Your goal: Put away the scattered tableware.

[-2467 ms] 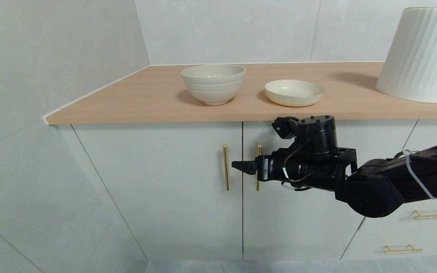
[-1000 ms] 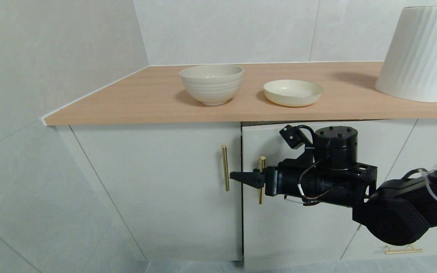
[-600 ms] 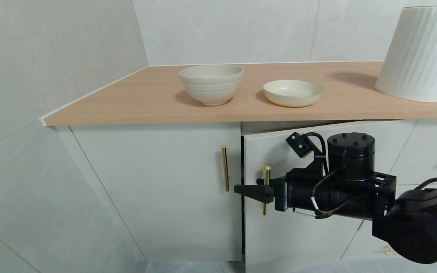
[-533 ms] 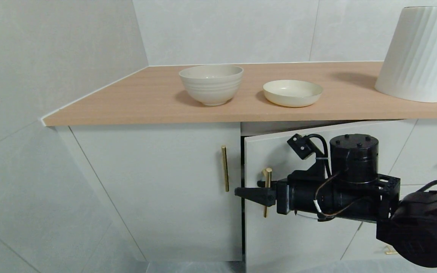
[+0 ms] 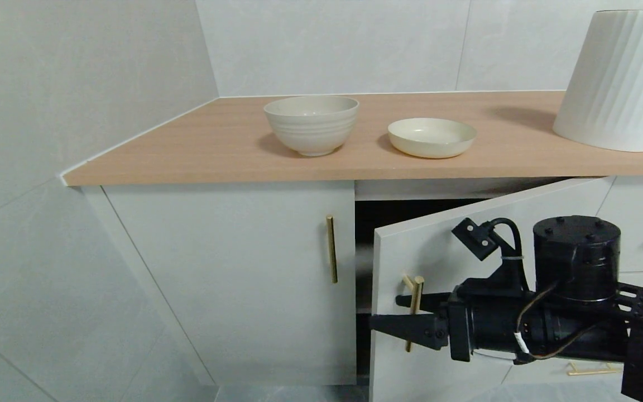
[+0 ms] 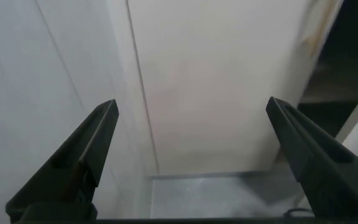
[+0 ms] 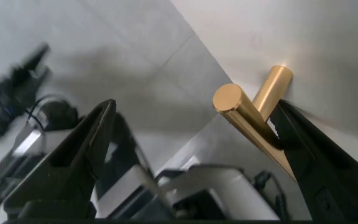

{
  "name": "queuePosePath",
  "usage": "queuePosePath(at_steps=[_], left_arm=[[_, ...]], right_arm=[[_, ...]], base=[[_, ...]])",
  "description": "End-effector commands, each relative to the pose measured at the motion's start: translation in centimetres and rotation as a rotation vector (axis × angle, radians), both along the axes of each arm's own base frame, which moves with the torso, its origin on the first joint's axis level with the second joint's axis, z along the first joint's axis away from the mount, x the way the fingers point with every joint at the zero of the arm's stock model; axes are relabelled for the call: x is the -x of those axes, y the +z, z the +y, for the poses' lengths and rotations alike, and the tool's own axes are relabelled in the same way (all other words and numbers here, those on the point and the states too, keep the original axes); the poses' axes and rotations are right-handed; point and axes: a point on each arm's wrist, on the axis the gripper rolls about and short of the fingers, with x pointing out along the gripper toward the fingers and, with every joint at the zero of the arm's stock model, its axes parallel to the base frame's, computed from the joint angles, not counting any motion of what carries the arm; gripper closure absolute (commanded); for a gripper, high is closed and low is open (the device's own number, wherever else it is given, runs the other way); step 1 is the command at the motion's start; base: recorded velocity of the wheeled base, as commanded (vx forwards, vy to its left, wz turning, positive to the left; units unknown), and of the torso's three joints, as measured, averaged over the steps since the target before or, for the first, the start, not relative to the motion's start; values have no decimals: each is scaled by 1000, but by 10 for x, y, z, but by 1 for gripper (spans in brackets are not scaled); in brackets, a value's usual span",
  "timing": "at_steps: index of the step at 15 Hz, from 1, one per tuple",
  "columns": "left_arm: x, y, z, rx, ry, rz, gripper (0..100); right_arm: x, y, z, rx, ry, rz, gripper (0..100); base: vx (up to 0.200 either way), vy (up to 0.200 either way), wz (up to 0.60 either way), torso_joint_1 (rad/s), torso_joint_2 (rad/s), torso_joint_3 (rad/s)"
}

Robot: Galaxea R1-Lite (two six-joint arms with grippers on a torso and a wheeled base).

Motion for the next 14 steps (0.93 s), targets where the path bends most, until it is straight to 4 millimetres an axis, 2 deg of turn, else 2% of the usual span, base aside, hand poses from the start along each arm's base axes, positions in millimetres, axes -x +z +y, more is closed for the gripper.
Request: queuePosePath(at_steps=[1, 3, 6, 8, 10, 12, 13, 14], left_arm=[[-11, 73, -1, -2, -75, 96, 0], [-52, 114, -2, -27, -96, 222, 0], [-122, 139, -8, -59, -160, 381, 0], [-163, 145, -20, -70, -229, 439, 0], [-182, 138, -41, -75, -335, 483, 0], [-193, 131, -57, -44, -397, 524, 0], [-201, 128, -70, 7, -431, 542, 100], [-205, 127, -75, 25, -444, 543, 100]], right_arm=[[8, 4, -7, -9, 4, -8, 0], [12, 7, -10, -16, 7, -18, 0], [17, 11, -10, -23, 17, -29, 0], [17, 11, -11, -23, 16, -29, 0], [17, 11, -11, -24, 16, -30, 0], [17, 11, -10, -24, 17, -30, 0], [17, 11, -11, -25, 16, -31, 0], [17, 12, -11, -26, 16, -32, 0]], base=[[0, 0, 0, 0, 0, 0], [0, 0, 0, 0, 0, 0], [0, 0, 0, 0, 0, 0], [0, 0, 0, 0, 0, 0], [0, 0, 0, 0, 0, 0], [0, 0, 0, 0, 0, 0], [0, 0, 0, 0, 0, 0], [0, 0, 0, 0, 0, 0]])
